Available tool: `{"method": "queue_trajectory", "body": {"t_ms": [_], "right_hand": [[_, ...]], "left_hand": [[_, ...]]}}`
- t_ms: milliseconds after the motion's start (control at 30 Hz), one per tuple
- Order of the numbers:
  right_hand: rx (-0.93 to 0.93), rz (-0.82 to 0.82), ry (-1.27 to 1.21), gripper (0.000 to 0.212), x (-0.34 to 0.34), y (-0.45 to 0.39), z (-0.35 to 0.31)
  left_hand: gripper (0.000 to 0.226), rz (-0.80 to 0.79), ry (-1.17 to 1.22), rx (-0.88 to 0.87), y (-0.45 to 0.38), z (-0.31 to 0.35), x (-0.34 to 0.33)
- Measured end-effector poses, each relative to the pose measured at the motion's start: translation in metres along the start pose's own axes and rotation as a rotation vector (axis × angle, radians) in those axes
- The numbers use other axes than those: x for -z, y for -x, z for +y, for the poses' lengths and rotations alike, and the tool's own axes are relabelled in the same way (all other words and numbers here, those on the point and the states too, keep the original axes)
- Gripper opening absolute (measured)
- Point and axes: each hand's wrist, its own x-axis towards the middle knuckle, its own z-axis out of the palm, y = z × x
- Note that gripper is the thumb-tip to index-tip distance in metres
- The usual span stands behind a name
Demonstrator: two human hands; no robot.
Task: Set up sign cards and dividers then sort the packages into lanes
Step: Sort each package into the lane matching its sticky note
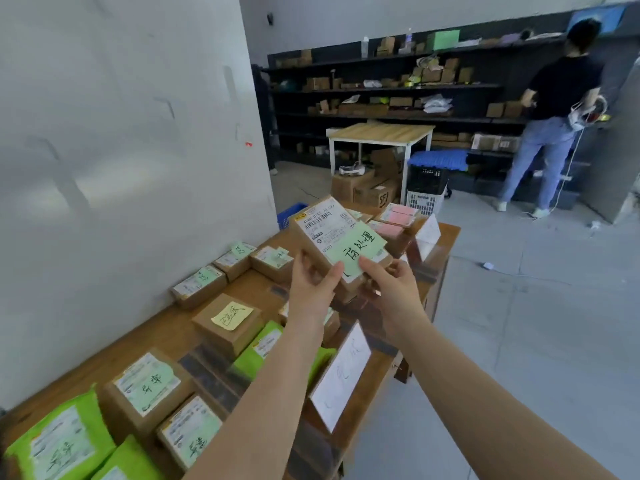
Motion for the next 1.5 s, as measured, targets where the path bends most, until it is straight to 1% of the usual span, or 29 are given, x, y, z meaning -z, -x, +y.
{"method": "queue_trajectory", "body": {"t_ms": [133,267,433,500,600,700,900,1067,1167,1267,1400,1500], "right_hand": [[0.066,0.016,0.178,0.041,0.066,-0.027,-0.029],[0.087,0.01,0.335,0.043,0.125,-0.059,-0.056],[0.114,-0.002,0.393,0.024,0.174,-0.104,-0.085],[0.121,-0.007,0.415,0.022,0.189,-0.127,-0.094],[0.13,0.015,0.445,0.02,0.208,-0.17,-0.103],[0.126,0.018,0.463,0.019,0.219,-0.221,-0.113],[0.117,0.023,0.464,0.019,0.236,-0.325,-0.136],[0.108,0.013,0.453,0.021,0.252,-0.404,-0.153],[0.091,-0.039,0.462,0.024,0.26,-0.453,-0.161],[0.083,-0.127,0.463,0.024,0.266,-0.502,-0.173],[0.068,-0.27,0.466,0.023,0.274,-0.562,-0.191],[0.024,-0.342,0.46,0.028,0.273,-0.602,-0.197]], "left_hand": [[0.063,0.049,0.021,0.028,-0.008,-0.02,-0.074],[0.051,0.059,0.002,0.041,-0.023,-0.044,-0.128],[0.042,0.015,-0.037,0.044,-0.057,-0.072,-0.181],[0.043,0.007,-0.028,0.055,-0.077,-0.082,-0.2],[0.053,-0.009,-0.033,0.062,-0.115,-0.097,-0.227],[0.055,-0.023,-0.023,0.073,-0.161,-0.111,-0.251],[0.048,-0.007,-0.081,0.094,-0.258,-0.126,-0.302],[0.041,0.017,-0.146,0.096,-0.32,-0.133,-0.343],[0.041,0.062,-0.169,0.088,-0.354,-0.138,-0.364],[0.054,0.144,-0.174,0.081,-0.385,-0.143,-0.388],[0.046,0.277,-0.138,0.073,-0.418,-0.148,-0.42],[0.049,0.378,-0.16,0.047,-0.441,-0.152,-0.436]]}}
